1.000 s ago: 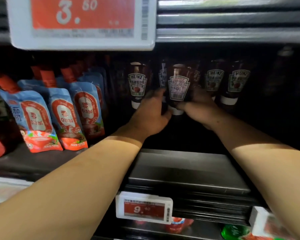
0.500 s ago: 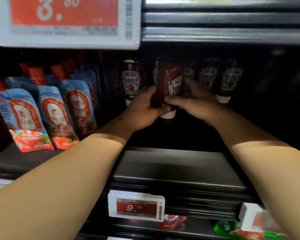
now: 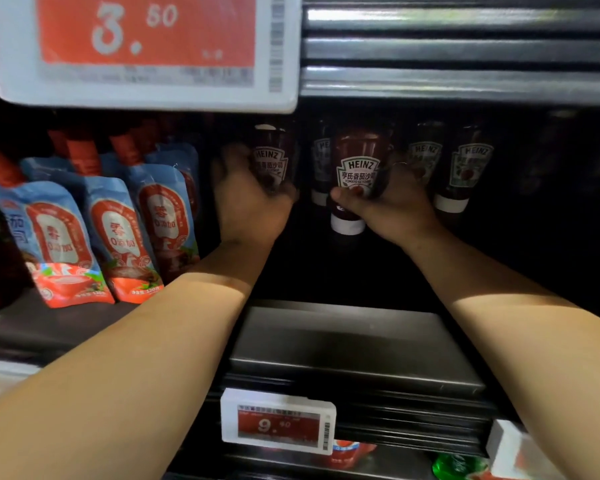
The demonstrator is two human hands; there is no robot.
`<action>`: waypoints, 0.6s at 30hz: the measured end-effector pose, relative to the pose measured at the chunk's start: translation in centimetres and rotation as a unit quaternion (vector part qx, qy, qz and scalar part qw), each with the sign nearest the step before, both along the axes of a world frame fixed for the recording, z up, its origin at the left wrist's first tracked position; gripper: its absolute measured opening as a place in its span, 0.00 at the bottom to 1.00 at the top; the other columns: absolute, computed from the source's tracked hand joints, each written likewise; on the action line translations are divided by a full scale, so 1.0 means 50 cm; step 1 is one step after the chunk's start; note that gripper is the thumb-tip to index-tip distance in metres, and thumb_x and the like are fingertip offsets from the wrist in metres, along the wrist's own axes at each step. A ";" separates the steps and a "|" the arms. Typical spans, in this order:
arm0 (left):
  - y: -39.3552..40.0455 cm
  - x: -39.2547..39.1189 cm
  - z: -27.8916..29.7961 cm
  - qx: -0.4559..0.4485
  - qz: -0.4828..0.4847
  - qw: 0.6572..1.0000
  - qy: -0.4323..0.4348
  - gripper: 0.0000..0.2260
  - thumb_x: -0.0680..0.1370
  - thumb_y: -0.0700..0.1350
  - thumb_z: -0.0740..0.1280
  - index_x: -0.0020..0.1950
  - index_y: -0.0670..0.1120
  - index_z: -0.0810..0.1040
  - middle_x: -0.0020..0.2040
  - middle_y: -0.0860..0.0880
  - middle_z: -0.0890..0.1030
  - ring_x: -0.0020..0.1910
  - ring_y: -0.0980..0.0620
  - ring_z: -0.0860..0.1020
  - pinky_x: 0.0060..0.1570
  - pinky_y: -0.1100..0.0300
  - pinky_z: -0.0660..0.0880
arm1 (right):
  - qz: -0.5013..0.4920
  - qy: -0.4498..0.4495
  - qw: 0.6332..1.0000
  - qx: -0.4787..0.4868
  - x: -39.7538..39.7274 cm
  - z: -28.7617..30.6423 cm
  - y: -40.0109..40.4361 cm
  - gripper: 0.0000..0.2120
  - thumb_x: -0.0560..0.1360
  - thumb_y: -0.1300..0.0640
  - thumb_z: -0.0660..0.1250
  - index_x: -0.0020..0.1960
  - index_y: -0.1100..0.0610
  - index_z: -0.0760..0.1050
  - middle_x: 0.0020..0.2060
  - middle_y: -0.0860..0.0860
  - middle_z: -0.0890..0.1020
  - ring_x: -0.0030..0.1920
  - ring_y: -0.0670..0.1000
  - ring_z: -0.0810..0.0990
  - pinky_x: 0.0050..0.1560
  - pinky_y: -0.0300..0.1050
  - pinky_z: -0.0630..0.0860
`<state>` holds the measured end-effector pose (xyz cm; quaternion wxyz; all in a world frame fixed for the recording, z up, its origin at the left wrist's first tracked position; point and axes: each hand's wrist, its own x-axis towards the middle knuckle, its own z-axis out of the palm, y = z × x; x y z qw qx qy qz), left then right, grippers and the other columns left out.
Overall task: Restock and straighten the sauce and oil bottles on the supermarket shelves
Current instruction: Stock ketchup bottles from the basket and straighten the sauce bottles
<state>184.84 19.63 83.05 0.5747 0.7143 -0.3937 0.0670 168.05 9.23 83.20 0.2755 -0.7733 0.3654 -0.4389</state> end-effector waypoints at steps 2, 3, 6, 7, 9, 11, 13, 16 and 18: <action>-0.011 0.002 -0.006 0.064 0.014 0.998 0.016 0.42 0.68 0.51 0.81 0.76 0.45 0.64 0.72 0.42 0.70 0.70 0.42 0.72 0.69 0.50 0.71 | 0.012 0.008 1.000 0.015 0.000 -0.005 -0.001 0.33 0.65 0.46 0.82 0.65 0.53 0.74 0.55 0.46 0.83 0.55 0.45 0.82 0.53 0.37 0.77; -0.017 0.002 -0.010 0.083 0.012 0.996 0.016 0.44 0.68 0.52 0.81 0.77 0.45 0.62 0.73 0.41 0.68 0.72 0.42 0.70 0.71 0.50 0.70 | 0.016 0.017 0.999 0.023 -0.001 -0.008 -0.002 0.32 0.64 0.48 0.83 0.64 0.51 0.73 0.55 0.44 0.83 0.55 0.44 0.82 0.52 0.35 0.76; -0.033 0.012 -0.018 0.109 -0.020 0.993 0.036 0.44 0.72 0.54 0.79 0.80 0.45 0.59 0.74 0.43 0.71 0.72 0.44 0.71 0.71 0.52 0.69 | 0.018 0.051 0.998 0.031 -0.001 -0.017 -0.008 0.24 0.63 0.51 0.82 0.53 0.43 0.73 0.49 0.40 0.82 0.53 0.44 0.81 0.47 0.29 0.72; -0.036 0.016 -0.021 0.110 -0.028 0.993 0.039 0.42 0.72 0.54 0.78 0.79 0.45 0.60 0.72 0.45 0.73 0.71 0.45 0.72 0.70 0.54 0.70 | 0.016 0.052 0.998 0.028 0.000 -0.018 -0.008 0.22 0.63 0.52 0.81 0.50 0.42 0.73 0.47 0.39 0.81 0.52 0.43 0.81 0.44 0.27 0.72; -0.038 0.022 -0.024 0.106 -0.038 0.993 0.038 0.37 0.74 0.50 0.77 0.78 0.46 0.65 0.70 0.47 0.77 0.69 0.47 0.75 0.65 0.61 0.71 | 0.013 0.043 0.999 0.017 0.004 -0.021 -0.010 0.22 0.64 0.51 0.82 0.53 0.43 0.76 0.49 0.39 0.83 0.54 0.43 0.81 0.49 0.29 0.75; -0.037 0.022 -0.027 0.093 -0.040 0.994 0.040 0.31 0.74 0.46 0.77 0.75 0.45 0.69 0.68 0.46 0.78 0.67 0.47 0.76 0.57 0.66 0.68 | 0.010 0.025 1.000 0.007 0.007 -0.028 -0.010 0.28 0.65 0.50 0.83 0.62 0.48 0.77 0.58 0.46 0.84 0.59 0.46 0.81 0.60 0.40 0.78; -0.037 0.023 -0.028 0.082 -0.042 0.995 0.043 0.29 0.74 0.44 0.77 0.73 0.45 0.71 0.67 0.46 0.79 0.66 0.47 0.77 0.57 0.66 0.68 | -0.008 0.012 1.000 -0.005 0.012 -0.034 -0.009 0.32 0.66 0.50 0.83 0.66 0.53 0.75 0.61 0.49 0.83 0.61 0.48 0.81 0.60 0.39 0.76; -0.040 0.028 -0.030 0.084 -0.052 0.994 0.049 0.29 0.73 0.44 0.77 0.72 0.45 0.72 0.67 0.46 0.79 0.67 0.47 0.77 0.63 0.62 0.70 | -0.041 0.030 0.998 -0.030 0.024 -0.040 -0.008 0.33 0.68 0.48 0.81 0.68 0.55 0.74 0.62 0.51 0.82 0.63 0.50 0.80 0.57 0.36 0.71; -0.043 0.026 -0.031 0.095 -0.056 0.993 0.042 0.29 0.72 0.44 0.78 0.71 0.45 0.74 0.66 0.47 0.80 0.65 0.48 0.78 0.62 0.62 0.71 | -0.054 0.054 0.996 -0.047 0.032 -0.042 -0.010 0.34 0.70 0.46 0.79 0.70 0.56 0.72 0.64 0.53 0.81 0.65 0.53 0.79 0.59 0.37 0.70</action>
